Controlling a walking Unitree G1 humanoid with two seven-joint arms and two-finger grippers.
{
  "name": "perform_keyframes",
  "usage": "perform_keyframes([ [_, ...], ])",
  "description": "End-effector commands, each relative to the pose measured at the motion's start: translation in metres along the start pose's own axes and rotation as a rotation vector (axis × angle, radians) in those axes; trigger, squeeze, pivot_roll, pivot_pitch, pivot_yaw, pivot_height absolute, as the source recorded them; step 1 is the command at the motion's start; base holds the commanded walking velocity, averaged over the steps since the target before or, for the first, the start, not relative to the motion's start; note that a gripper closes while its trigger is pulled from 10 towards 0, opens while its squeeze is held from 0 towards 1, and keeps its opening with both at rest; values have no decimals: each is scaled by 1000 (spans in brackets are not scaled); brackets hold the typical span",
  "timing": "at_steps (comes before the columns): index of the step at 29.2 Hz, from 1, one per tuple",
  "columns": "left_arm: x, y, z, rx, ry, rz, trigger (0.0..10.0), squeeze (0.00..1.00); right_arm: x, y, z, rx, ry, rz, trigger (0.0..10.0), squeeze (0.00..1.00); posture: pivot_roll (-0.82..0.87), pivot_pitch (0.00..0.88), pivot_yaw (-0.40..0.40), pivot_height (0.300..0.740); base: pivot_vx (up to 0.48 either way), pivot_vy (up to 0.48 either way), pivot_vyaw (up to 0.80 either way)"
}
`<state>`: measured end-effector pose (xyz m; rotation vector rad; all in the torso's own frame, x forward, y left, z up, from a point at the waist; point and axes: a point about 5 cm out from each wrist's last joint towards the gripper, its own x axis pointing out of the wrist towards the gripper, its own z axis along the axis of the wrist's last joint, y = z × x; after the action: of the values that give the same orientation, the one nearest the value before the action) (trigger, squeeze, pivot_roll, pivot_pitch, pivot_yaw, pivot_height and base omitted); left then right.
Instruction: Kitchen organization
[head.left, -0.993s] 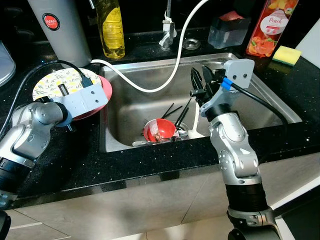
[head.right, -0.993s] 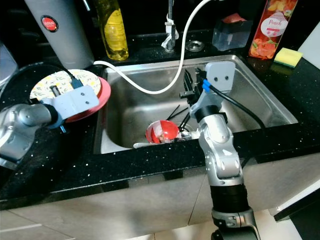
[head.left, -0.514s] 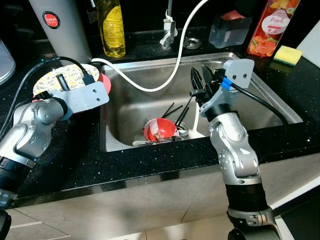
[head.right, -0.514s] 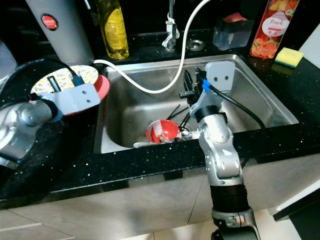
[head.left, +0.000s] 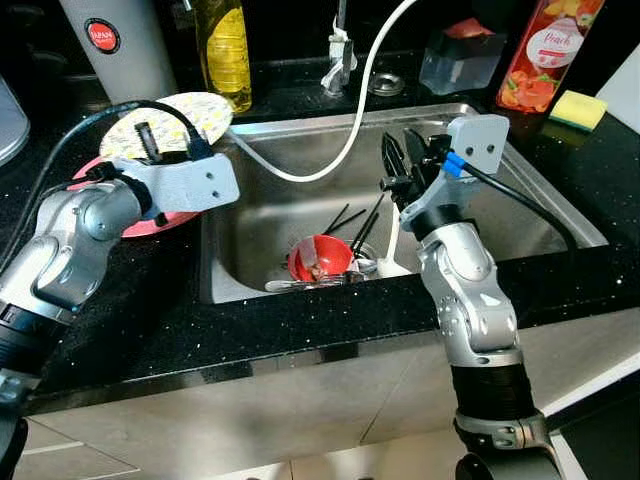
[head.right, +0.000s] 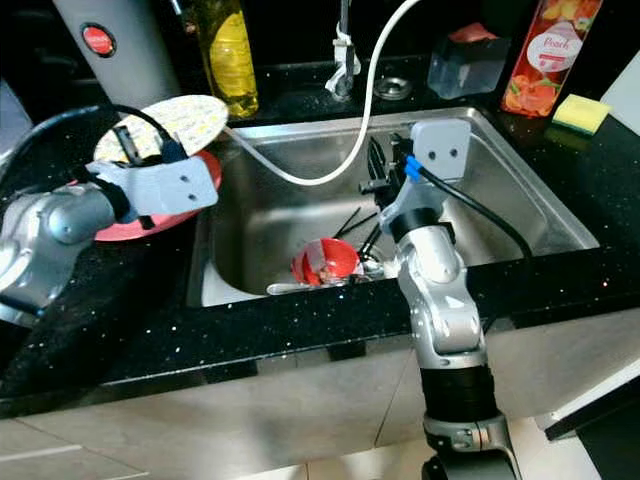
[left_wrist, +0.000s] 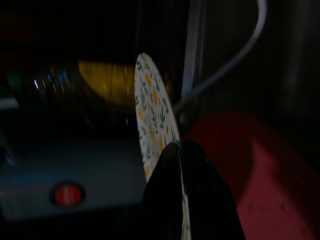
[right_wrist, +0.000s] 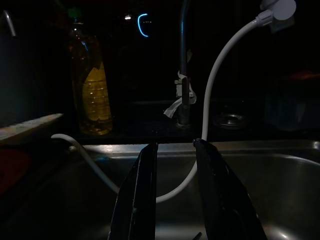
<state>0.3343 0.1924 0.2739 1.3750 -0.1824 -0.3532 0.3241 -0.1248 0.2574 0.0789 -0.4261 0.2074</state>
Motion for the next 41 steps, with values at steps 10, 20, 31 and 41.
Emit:
perform_keyframes([
  [10,2,13,47,104,-316,135,10000,0,2,8,14,387,26,216,10000,0,120,73,-2,740,0,0,0],
  [20,1,16,73,137,-498,199,10000,0,-10,18,21,755,70,406,10000,0,113,62,-3,740,0,0,0],
  [31,6,5,93,185,-620,174,10000,0,-5,0,24,921,59,345,10000,0,111,68,-1,740,0,0,0],
  [41,8,4,105,180,-676,190,10000,0,-2,-6,22,1014,67,267,10000,1000,110,78,0,740,0,0,0],
])
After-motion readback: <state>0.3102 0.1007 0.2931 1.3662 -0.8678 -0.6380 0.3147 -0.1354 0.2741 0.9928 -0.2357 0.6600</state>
